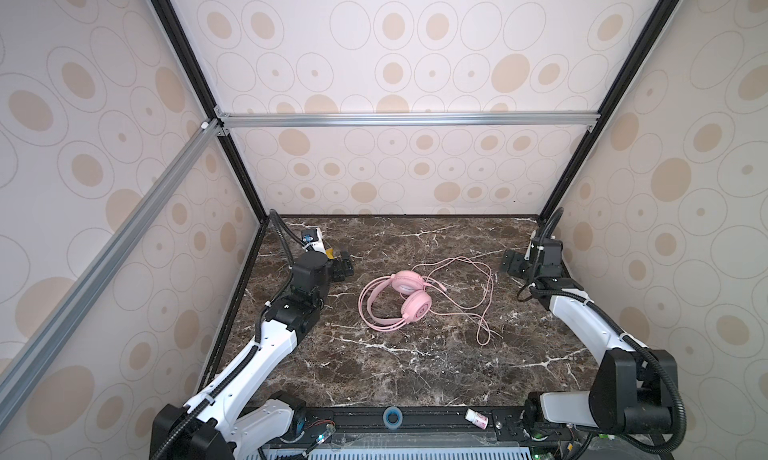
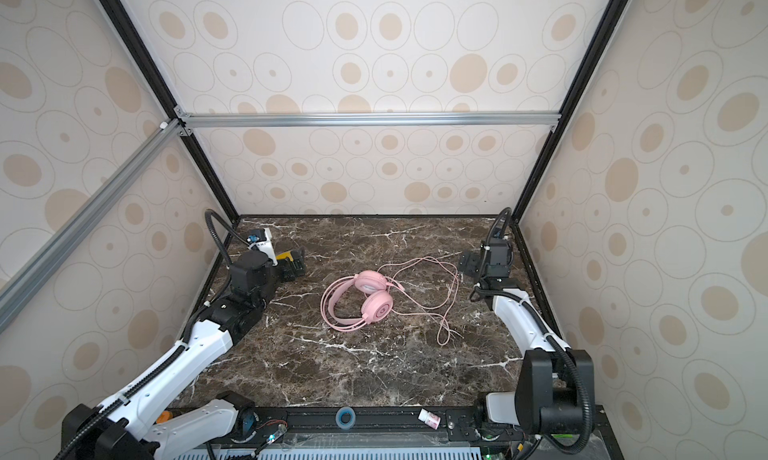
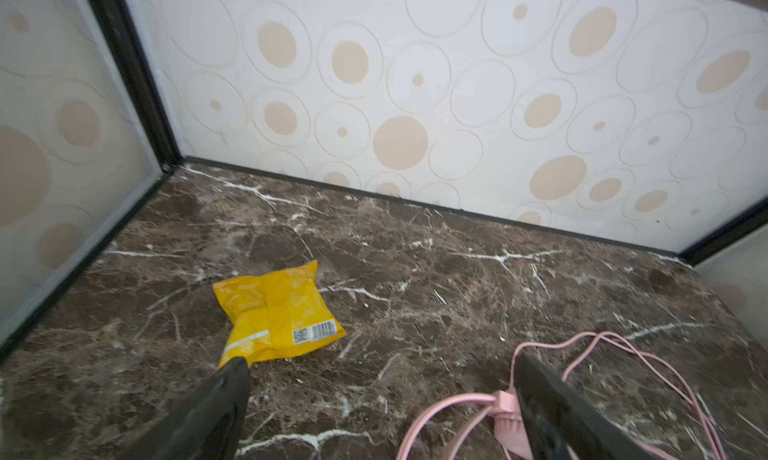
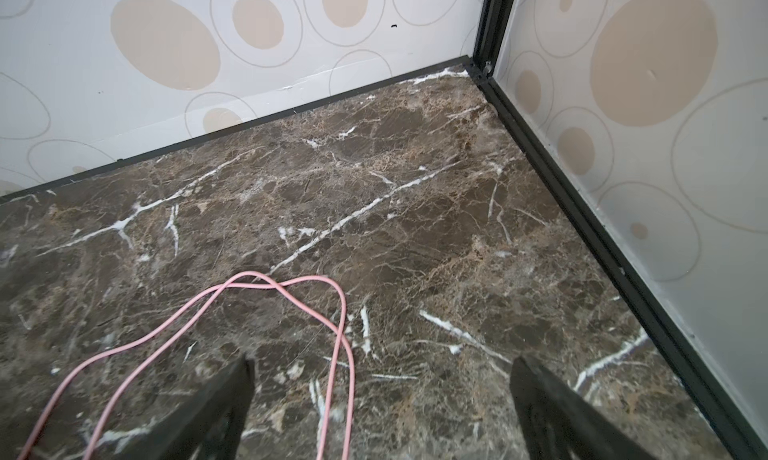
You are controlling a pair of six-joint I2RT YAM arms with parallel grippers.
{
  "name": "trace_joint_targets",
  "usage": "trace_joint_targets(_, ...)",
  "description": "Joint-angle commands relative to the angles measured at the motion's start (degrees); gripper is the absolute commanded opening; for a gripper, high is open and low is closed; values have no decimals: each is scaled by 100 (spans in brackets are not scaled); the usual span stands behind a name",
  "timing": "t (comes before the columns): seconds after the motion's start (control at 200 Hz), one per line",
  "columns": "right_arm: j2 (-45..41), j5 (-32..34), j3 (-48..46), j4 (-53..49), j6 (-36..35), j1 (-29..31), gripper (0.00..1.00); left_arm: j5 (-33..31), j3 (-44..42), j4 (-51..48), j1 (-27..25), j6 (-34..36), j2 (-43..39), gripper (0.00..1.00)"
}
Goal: Wrap the headphones
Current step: 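Move both grippers forward toward the pink headphones on the table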
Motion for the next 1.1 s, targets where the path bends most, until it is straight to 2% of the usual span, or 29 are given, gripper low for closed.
trace_joint_targets(0.0, 101, -407, 906, -2292, 216, 85, 100, 1025, 177, -482, -149, -404, 114, 98)
trace_joint_targets(0.105, 107, -476, 1423, -2733, -93, 359, 100, 1183, -137, -204, -256, -577, 142, 98)
trace_joint_targets(0.21, 506, -437, 2505, -3658, -396, 773, 100, 1428, 94, -648, -300, -813, 447, 98)
trace_joint_targets(0.32, 1159, -265, 3628, -4156, -794, 1264, 100, 1477, 137, -756, -404, -887, 462, 98)
trace_joint_targets(0.505, 2661, -676, 5924, -5245, -1373, 1746, 100, 1433, 230, -1085, -412, -932, 599, 98)
trace_joint_targets(0.67, 3886, -893, 7395, -6104, -2139, 2242, 100, 1345, 226, -1228, -411, -1214, 843, 98)
trace_joint_targets(0.785, 4187, -1505, 7431, -5972, -1955, 2397, 100, 1399, 21, -1112, -413, -1663, 942, 98)
trace_joint_targets(0.965, 4601, -1544, 7467, -5914, -2019, 2944, 100, 1061, -385, -1363, -383, -2336, 860, 98)
trace_joint_targets(1.095, 4696, -1720, 7291, -5732, -2067, 3224, 100, 1119, -751, -1311, -335, -2764, 681, 98)
